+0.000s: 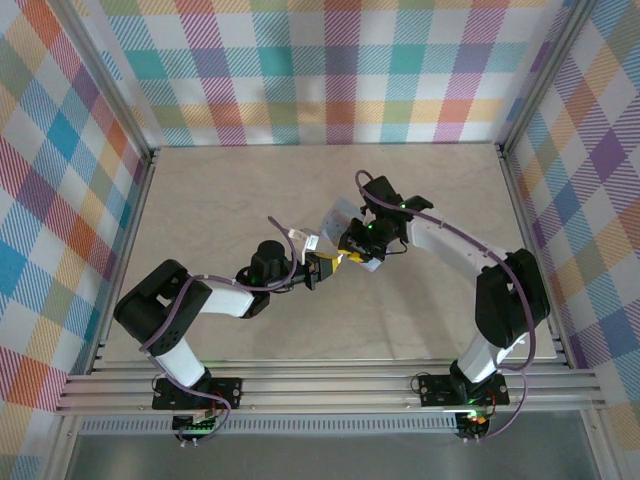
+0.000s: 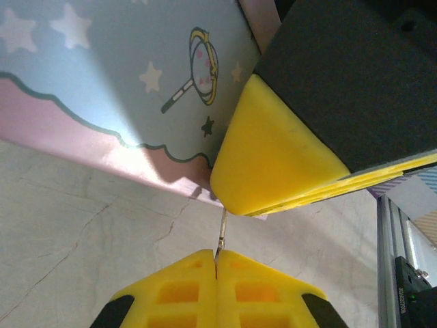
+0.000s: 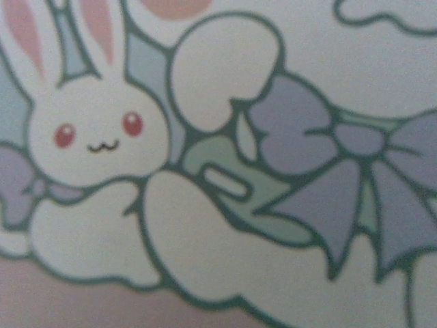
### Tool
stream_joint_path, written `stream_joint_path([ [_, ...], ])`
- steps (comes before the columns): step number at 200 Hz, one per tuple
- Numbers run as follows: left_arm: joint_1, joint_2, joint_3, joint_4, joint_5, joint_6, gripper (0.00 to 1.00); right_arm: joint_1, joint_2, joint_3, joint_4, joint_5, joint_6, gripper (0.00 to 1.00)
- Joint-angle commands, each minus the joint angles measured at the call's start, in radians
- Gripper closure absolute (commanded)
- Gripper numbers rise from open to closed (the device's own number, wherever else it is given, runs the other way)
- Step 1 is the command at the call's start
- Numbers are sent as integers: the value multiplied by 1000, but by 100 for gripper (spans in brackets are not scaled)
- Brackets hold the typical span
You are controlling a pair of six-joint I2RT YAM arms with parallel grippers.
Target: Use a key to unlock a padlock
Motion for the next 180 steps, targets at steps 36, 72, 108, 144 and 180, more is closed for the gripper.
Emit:
stream_joint_path([
  [36, -13, -6, 6, 84, -25, 4, 100, -4, -32, -4, 40, -85, 22, 100],
  [72, -23, -8, 17, 71, -20, 21, 100, -4, -33, 1, 38, -90, 30, 100],
  [108, -38, -21, 17, 54, -25, 36, 100, -6, -33, 8, 25, -73, 27, 100],
  [144, -40, -45, 16, 21, -44, 53, 100, -6, -36, 3, 21, -66, 28, 100],
  [180, -40, -44, -16, 27, -61, 56, 100, -12, -55, 6, 16, -36, 28, 100],
])
